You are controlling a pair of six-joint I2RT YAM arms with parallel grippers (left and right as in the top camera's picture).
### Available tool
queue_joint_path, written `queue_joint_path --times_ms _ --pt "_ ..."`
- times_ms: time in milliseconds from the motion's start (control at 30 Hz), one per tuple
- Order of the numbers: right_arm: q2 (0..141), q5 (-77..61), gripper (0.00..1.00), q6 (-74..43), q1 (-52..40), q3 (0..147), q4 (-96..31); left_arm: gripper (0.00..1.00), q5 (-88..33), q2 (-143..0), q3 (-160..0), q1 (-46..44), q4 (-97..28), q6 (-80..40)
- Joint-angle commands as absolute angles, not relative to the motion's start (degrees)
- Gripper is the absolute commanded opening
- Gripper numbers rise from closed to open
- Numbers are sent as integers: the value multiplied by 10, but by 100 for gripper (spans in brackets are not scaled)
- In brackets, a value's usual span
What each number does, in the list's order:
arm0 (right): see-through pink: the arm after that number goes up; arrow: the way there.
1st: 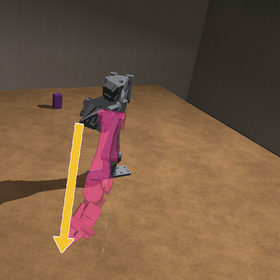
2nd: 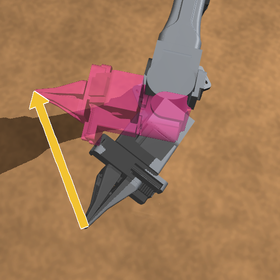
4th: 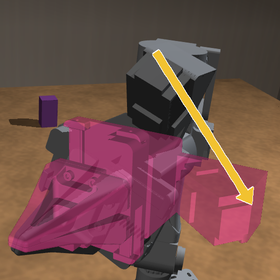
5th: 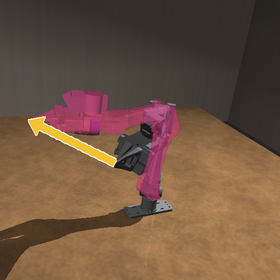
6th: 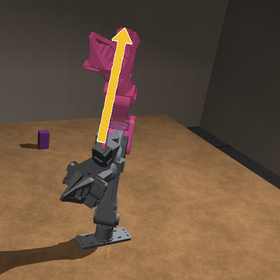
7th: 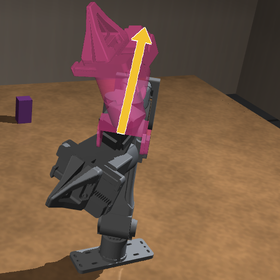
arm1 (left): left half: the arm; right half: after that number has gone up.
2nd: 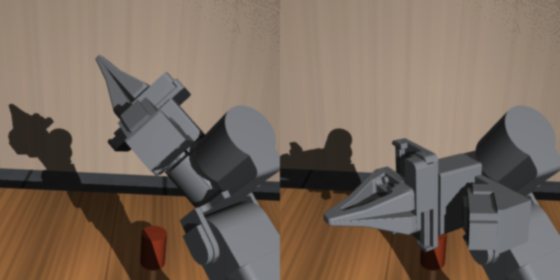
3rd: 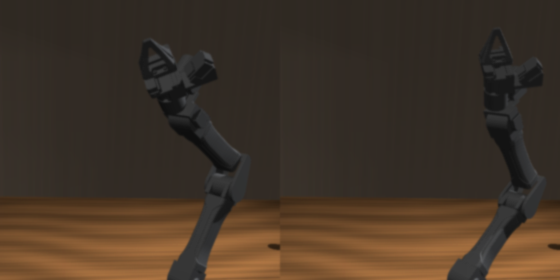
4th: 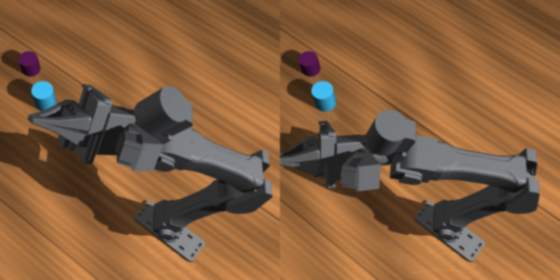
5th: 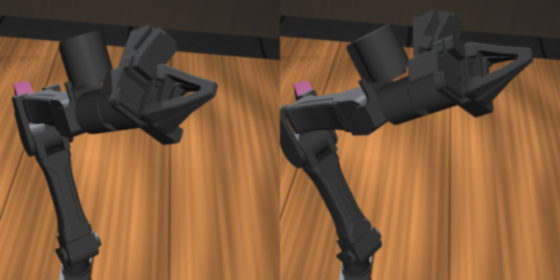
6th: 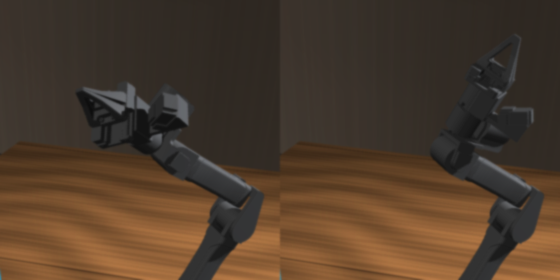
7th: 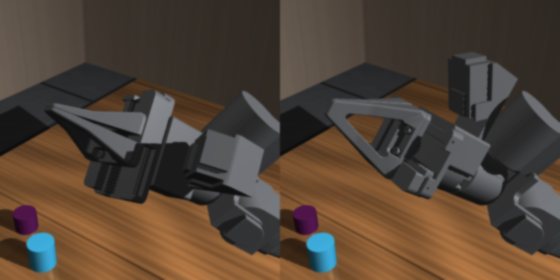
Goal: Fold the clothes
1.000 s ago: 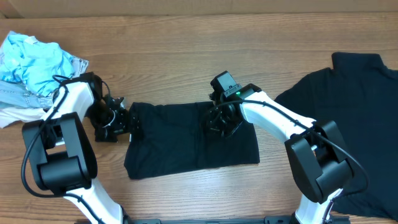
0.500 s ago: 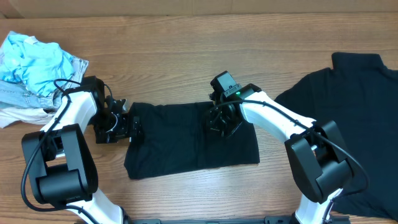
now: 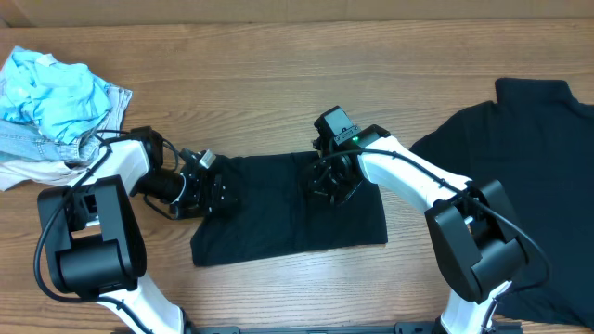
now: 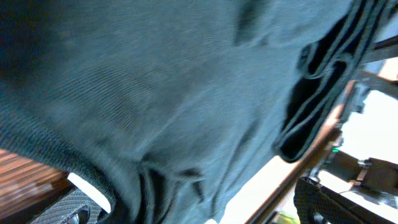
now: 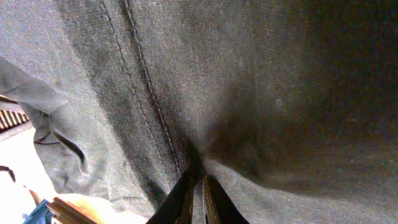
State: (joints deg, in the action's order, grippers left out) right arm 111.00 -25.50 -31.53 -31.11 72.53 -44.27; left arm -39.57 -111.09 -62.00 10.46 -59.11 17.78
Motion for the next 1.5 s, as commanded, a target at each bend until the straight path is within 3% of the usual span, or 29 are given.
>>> queue_joint_path --times_ms 0,100,167,233,300,367,433,467,633,833,1100,1467 --pt "1110 -255 10 -317 -311 723 -441 100 -340 -1175 -567 74 -555 175" --pt "1110 -255 10 -317 -311 723 -442 98 -308 -1175 -553 54 -542 163" --pt "1110 -255 10 -317 -311 723 -442 90 -277 -1175 -542 43 -528 136" --pt "1110 -255 10 -317 -311 723 -442 70 -264 -1175 -538 41 -521 119" --pt "1110 -255 10 -317 -311 723 -442 43 -263 -1175 -539 46 -521 115" --pt "1110 -255 10 -317 -311 723 -442 37 -241 -1175 -539 54 -522 97" --pt "1107 -255 9 -315 -310 727 -453 18 -214 -1175 -562 83 -549 85" --pt "1103 -253 9 -311 -310 731 -459 15 -214 -1174 -577 93 -566 85" --pt "1057 -189 11 -295 -310 758 -503 14 -216 -1172 -688 129 -677 72" --pt "1014 -182 11 -279 -297 769 -535 14 -214 -1162 -861 98 -808 72" --pt "1007 -182 11 -279 -212 769 -571 20 -206 -1142 -1003 -36 -878 22" --pt "1007 -182 12 -250 -59 769 -596 24 -174 -1142 -1014 -244 -843 -71"
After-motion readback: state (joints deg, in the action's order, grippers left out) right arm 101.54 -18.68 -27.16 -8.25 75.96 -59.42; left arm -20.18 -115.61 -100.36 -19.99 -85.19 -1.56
